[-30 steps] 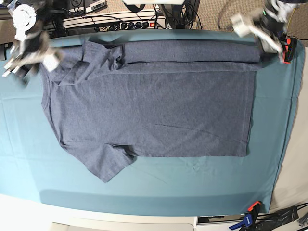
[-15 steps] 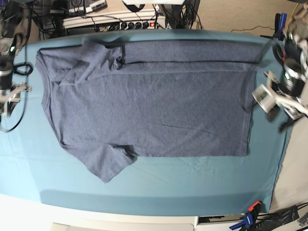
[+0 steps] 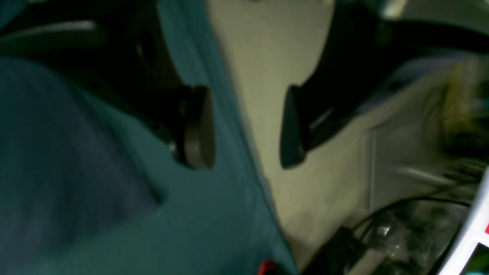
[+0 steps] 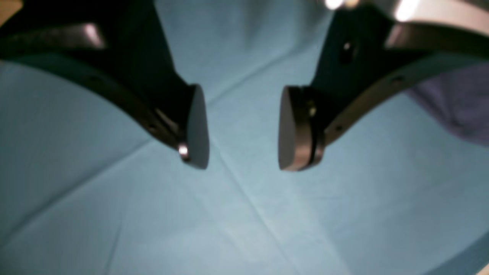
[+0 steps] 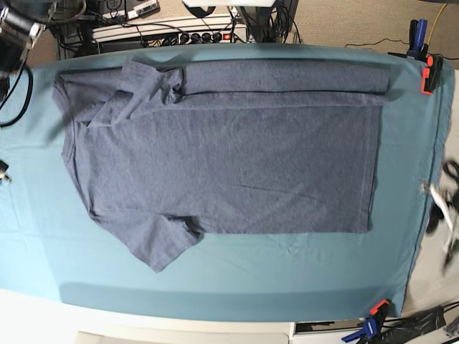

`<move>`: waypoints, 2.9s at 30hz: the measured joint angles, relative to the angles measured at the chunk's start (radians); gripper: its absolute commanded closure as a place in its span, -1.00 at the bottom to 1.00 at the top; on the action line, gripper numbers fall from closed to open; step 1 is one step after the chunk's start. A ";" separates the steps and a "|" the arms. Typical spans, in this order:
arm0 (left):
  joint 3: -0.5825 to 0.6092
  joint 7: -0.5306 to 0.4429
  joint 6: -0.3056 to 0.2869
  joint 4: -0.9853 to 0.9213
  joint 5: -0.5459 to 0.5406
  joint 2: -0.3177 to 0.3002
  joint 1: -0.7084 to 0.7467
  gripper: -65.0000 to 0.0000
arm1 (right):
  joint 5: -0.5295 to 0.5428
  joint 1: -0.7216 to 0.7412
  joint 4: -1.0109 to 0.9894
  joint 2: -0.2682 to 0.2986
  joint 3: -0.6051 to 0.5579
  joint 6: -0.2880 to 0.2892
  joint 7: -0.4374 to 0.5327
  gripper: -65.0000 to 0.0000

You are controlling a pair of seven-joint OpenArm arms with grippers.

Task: Fold the T-shirt properly
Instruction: 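Move both grippers along the shirt's sides to the hem corners, then lower both grippers onto the hem corners and pinch them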

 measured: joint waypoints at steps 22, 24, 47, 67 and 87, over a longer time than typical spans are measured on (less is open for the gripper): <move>-0.008 0.282 -0.212 -1.193 -0.446 0.367 -0.759 0.13 | -0.100 0.596 -0.306 -0.074 -0.631 0.187 -0.112 0.06; -0.010 0.280 -0.212 -1.192 -0.422 0.373 -0.781 0.13 | -0.134 0.601 -0.304 -0.113 -0.640 0.170 -0.095 0.06; -0.010 0.180 -0.173 -1.196 -0.192 0.547 -0.603 0.13 | -0.275 0.568 -0.305 -0.245 -0.640 0.117 -0.058 0.06; -0.010 0.151 -0.193 -1.196 -0.197 0.572 -0.555 0.13 | -0.306 0.499 -0.306 -0.247 -0.640 0.117 -0.007 0.06; -0.010 0.109 -0.208 -1.196 -0.193 0.571 -0.554 1.00 | -0.384 0.486 -0.306 -0.247 -0.640 0.116 0.087 0.06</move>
